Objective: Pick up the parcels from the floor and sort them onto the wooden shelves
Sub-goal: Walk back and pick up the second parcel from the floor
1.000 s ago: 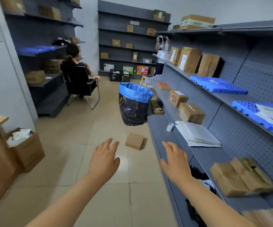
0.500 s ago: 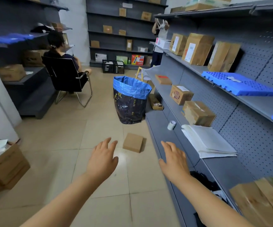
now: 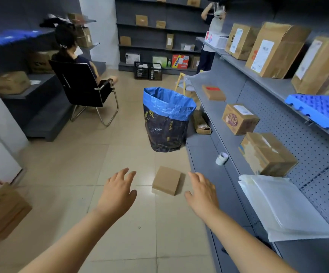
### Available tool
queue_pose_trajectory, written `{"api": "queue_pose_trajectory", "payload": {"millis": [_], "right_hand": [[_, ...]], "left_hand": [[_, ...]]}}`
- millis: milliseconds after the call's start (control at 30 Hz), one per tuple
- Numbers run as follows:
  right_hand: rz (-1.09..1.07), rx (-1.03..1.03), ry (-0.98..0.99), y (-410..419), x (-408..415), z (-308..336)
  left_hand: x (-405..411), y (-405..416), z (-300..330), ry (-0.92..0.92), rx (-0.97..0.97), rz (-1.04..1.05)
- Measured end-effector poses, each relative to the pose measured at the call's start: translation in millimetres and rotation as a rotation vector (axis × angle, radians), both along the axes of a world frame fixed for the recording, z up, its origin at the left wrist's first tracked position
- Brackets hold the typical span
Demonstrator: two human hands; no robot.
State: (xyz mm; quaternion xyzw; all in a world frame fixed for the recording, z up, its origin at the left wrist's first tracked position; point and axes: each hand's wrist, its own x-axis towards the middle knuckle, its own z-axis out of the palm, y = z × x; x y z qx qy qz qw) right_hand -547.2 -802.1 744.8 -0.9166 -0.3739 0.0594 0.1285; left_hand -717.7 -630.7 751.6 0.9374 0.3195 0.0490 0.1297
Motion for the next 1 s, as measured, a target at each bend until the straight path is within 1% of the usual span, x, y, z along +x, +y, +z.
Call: {"api": "queue_pose_trajectory", "payload": {"millis": [233, 633, 767, 1000], "right_hand": [[-0.007, -0.042, 0.069, 81, 73, -25], [-0.236, -0.086, 0.174, 229, 193, -53], [-0.3, -0.094, 0.207, 251, 227, -63], [-0.371, -0.122, 0.279, 275, 306, -99]], "left_hand": [[62, 89, -26, 0.057, -0.074, 0.013], [226, 268, -57, 0.101, -0.129, -0.177], [280, 302, -71, 0.146, -0.132, -0.234], [378, 330, -106, 0.226, -0.162, -0.304]]}}
